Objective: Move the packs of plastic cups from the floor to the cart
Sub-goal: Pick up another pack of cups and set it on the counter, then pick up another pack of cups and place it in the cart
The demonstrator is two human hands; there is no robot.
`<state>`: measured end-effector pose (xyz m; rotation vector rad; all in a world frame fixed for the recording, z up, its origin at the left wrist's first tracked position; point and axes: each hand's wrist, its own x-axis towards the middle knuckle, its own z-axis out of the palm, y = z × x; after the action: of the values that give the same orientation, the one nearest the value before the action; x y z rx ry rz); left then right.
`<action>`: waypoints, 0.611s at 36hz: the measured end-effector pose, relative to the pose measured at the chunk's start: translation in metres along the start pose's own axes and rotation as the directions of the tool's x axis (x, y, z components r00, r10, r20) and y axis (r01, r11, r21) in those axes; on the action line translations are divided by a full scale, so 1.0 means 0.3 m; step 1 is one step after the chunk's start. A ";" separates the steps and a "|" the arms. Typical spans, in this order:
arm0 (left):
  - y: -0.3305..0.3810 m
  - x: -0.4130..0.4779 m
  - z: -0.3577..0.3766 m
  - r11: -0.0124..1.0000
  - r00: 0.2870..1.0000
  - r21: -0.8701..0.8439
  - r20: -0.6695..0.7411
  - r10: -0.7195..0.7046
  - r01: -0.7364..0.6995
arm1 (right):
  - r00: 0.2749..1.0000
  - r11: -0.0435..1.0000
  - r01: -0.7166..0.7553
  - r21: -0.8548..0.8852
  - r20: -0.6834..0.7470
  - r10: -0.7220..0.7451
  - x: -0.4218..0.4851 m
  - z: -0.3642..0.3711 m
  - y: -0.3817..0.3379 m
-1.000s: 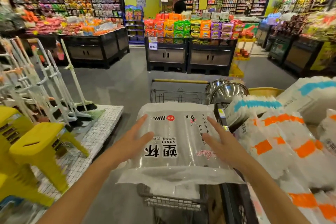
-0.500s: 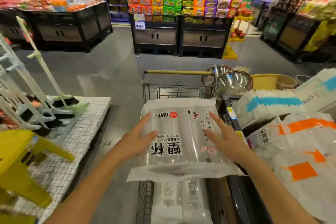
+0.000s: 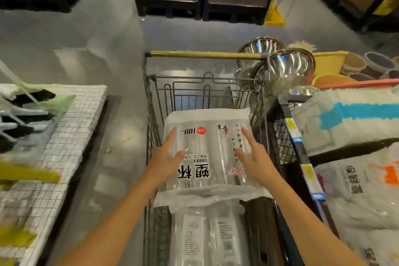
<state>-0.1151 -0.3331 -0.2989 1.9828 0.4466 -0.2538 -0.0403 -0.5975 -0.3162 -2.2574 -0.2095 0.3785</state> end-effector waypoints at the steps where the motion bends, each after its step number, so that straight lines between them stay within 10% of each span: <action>1: -0.024 0.042 0.025 1.000 1.000 0.004 -0.008 -0.014 0.014 | 1.000 1.000 -0.007 0.014 0.004 0.007 0.033 0.027 0.039; 22: -0.530 0.413 0.401 0.966 0.967 0.050 -0.029 -0.252 0.254 | 0.944 0.954 -0.277 0.112 0.217 0.249 0.282 0.427 0.520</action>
<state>-0.0669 -0.3547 -0.5275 1.9809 0.7160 -0.4078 0.0000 -0.5853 -0.5311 -2.1098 0.0186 0.7430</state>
